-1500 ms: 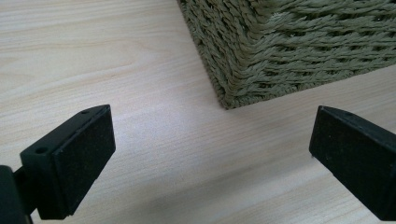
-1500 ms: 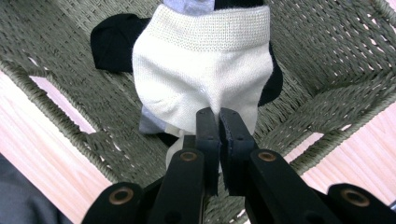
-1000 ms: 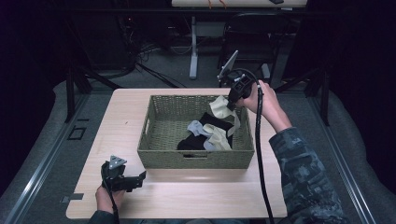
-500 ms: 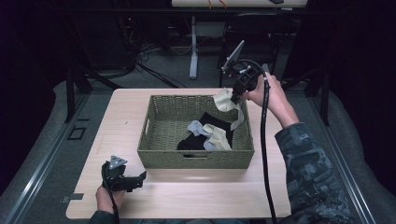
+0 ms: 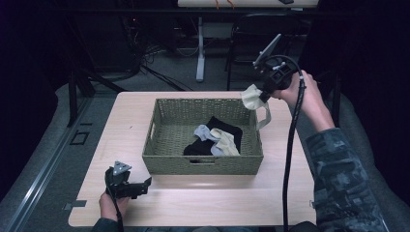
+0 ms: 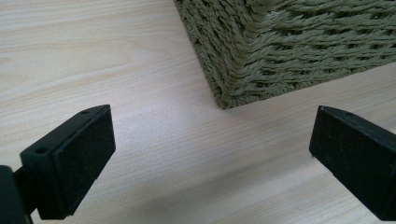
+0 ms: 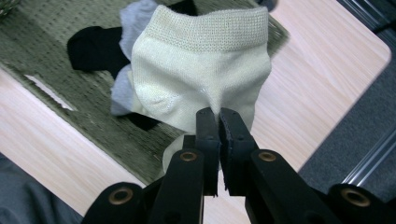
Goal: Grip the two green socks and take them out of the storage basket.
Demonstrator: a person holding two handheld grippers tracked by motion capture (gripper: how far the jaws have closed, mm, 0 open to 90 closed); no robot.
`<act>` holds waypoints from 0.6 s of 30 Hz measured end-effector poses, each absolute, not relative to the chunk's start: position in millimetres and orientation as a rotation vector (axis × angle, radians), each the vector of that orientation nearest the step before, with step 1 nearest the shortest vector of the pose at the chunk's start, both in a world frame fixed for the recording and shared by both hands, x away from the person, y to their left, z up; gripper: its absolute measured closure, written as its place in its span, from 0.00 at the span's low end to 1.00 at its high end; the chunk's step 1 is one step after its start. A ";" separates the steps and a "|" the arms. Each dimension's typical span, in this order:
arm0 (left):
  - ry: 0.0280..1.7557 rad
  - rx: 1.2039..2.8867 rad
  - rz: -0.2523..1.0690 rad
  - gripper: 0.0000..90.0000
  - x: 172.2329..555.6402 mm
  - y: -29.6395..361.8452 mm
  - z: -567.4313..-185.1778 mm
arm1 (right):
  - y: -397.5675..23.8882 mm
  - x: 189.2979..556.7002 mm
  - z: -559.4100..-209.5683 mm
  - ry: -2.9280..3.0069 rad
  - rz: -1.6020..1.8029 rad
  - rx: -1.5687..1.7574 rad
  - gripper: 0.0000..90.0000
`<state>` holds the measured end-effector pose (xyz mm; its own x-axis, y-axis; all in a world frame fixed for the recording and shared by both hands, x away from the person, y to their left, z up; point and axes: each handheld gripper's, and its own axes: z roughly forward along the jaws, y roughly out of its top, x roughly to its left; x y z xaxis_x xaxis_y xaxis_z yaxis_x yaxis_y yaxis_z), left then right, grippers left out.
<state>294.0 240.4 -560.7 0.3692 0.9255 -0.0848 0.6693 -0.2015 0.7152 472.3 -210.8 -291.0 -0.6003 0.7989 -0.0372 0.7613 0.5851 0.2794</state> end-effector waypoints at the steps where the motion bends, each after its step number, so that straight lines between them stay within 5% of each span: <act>1: 1.377 1.956 0.483 0.00 293.9 240.4 -560.6 | -216.4 470.9 -290.4 2.641 0.358 1.337 0.97; 18: 1.374 1.957 0.486 0.00 293.8 240.6 -560.2 | -288.3 466.8 -346.9 2.550 0.324 1.552 0.96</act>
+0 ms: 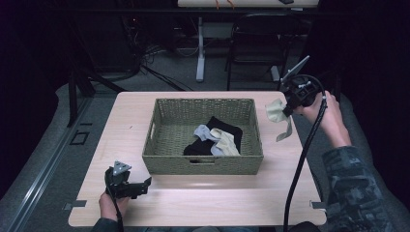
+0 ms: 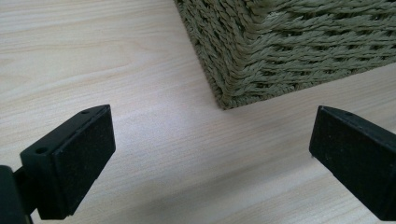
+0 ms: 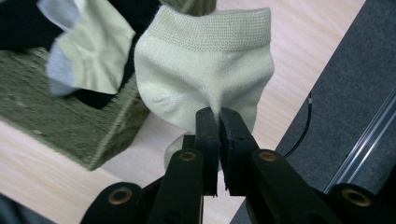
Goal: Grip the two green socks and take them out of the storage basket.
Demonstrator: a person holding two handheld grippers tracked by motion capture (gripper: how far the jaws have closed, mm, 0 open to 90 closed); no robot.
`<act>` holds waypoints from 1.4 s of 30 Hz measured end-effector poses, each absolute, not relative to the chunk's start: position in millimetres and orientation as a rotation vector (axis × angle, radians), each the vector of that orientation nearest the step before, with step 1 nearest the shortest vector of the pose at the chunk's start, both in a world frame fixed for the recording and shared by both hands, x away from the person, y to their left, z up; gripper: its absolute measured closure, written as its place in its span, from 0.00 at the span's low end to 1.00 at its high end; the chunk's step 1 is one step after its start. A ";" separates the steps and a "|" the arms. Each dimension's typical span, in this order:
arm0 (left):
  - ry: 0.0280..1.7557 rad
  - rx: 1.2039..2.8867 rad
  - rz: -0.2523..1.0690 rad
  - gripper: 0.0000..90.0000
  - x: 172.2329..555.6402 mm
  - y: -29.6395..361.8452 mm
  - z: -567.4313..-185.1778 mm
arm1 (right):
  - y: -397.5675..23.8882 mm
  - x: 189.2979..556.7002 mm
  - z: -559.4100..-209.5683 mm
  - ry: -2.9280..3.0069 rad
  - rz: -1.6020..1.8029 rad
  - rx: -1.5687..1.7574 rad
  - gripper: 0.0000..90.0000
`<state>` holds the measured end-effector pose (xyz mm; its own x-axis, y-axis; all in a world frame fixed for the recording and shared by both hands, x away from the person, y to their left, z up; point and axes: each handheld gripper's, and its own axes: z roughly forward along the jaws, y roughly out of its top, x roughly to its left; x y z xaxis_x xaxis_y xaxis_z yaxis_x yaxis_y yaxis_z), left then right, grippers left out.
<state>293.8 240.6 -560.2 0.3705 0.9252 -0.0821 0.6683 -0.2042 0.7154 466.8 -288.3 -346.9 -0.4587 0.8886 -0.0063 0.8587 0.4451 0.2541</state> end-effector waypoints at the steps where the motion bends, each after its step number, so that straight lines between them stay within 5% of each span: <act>1: 1.375 1.956 0.486 0.00 293.8 240.6 -560.2 | -290.0 466.7 -354.1 2.538 0.323 1.562 0.96; 10: 1.374 1.960 0.484 0.00 294.1 240.5 -560.6 | -305.9 457.7 -417.2 2.535 0.311 1.635 0.96; 33: 1.372 1.962 0.480 0.00 294.2 240.3 -560.8 | -299.6 455.3 -512.6 2.567 0.284 1.715 0.94; 35: 1.371 1.960 0.479 0.00 294.2 240.4 -560.8 | -300.4 456.2 -513.5 2.578 0.265 1.709 0.92; 42: 1.372 1.959 0.478 0.00 294.1 240.2 -560.7 | -304.6 452.9 -498.7 2.531 0.321 1.720 0.61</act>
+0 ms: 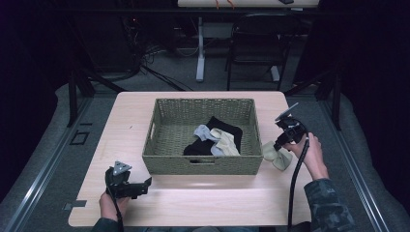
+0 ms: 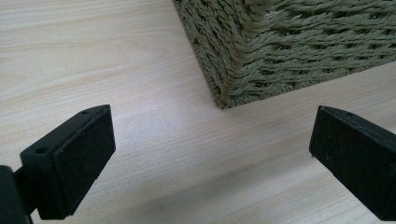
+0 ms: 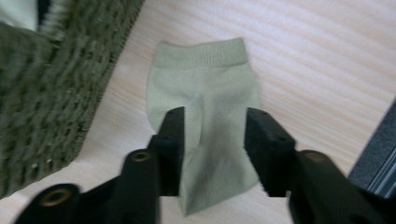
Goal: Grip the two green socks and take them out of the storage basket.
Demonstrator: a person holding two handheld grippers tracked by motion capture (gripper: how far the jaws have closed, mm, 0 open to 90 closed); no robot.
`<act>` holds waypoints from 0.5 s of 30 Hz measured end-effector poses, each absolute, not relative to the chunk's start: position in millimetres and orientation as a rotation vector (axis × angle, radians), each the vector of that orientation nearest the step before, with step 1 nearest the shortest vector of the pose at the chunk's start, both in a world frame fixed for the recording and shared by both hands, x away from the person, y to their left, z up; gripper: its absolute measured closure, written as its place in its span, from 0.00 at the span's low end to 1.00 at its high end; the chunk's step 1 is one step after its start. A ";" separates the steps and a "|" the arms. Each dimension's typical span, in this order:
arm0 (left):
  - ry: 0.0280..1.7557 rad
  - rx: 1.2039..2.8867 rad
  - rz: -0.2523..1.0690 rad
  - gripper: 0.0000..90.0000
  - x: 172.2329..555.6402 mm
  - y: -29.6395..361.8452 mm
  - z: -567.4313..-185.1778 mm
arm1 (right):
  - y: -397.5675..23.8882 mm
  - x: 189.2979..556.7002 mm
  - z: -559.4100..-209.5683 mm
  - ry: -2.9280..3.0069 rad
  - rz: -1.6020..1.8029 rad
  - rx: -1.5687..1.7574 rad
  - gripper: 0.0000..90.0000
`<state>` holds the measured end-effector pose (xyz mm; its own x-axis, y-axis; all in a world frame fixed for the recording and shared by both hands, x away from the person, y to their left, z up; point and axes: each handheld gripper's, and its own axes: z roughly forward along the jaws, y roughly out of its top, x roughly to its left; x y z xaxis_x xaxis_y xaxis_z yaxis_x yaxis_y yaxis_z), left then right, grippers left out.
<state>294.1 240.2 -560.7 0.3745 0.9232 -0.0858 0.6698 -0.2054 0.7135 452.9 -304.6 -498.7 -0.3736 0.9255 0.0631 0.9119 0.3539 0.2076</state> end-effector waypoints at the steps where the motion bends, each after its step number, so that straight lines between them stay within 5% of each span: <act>1: 1.372 1.959 0.478 0.00 294.1 240.2 -560.7 | -304.6 452.9 -498.7 2.531 0.321 1.720 0.61; 6: 1.372 1.958 0.478 0.00 294.1 240.1 -560.7 | -307.9 448.4 -469.6 2.533 0.359 1.676 0.41; 15: 1.369 1.959 0.479 0.00 294.2 240.0 -560.6 | -305.0 446.0 -430.2 2.535 0.468 1.627 0.26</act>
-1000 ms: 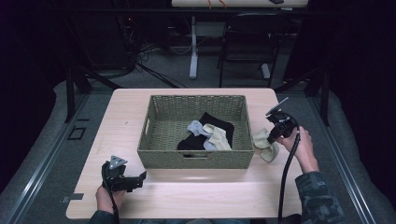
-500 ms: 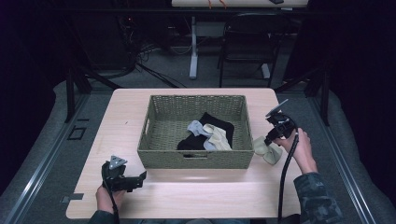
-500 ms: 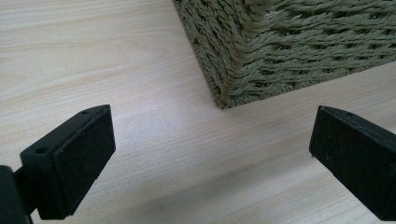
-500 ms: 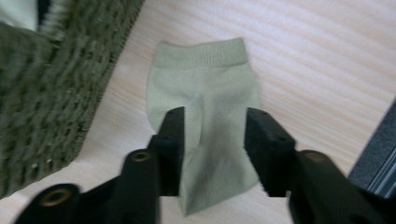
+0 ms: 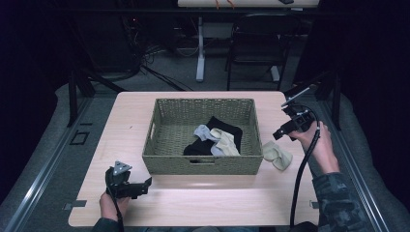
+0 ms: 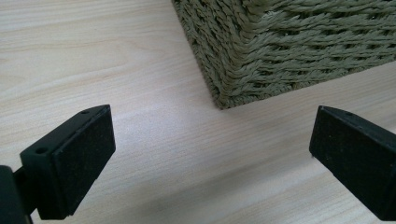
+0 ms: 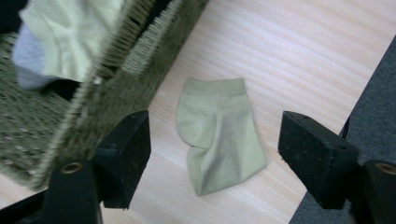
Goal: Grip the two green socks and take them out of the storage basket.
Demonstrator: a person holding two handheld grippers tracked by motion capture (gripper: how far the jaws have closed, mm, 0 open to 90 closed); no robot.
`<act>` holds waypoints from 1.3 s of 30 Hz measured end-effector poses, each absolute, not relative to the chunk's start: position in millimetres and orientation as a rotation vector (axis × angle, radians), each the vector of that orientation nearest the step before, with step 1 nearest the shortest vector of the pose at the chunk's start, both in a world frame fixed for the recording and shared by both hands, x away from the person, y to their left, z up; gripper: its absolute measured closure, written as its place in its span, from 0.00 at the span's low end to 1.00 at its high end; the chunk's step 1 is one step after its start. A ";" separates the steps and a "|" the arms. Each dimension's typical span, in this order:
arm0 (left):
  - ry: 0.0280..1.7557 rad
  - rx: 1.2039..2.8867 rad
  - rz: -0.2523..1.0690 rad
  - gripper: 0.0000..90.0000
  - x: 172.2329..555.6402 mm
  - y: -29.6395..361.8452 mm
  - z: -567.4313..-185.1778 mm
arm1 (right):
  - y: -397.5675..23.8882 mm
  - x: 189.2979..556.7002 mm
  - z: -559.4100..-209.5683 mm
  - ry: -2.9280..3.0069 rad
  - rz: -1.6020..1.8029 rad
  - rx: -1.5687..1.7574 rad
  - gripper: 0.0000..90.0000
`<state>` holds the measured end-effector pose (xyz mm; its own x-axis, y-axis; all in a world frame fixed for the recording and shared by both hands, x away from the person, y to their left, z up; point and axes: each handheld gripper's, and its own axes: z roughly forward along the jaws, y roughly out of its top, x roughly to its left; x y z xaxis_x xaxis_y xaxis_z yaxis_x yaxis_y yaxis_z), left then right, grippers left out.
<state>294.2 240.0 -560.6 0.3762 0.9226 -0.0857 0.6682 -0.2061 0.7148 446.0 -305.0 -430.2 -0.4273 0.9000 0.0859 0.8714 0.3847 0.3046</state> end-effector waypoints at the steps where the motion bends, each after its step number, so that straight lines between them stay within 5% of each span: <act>1: 1.370 1.957 0.479 0.00 294.3 240.2 -560.7 | -304.2 446.8 -427.3 2.549 0.456 1.613 0.24; 20: 1.367 1.959 0.477 0.00 294.5 239.7 -560.9 | -241.4 459.7 -368.8 2.624 0.494 1.379 0.06; 39: 1.364 1.955 0.475 0.00 294.3 240.4 -560.5 | -175.2 480.6 -384.5 2.719 0.556 1.288 0.00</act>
<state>294.3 240.4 -560.5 0.3793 0.9209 -0.0898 0.6658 -0.2043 0.7177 480.6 -175.2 -384.5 -0.6429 0.7617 0.0803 0.7321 0.5803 0.3568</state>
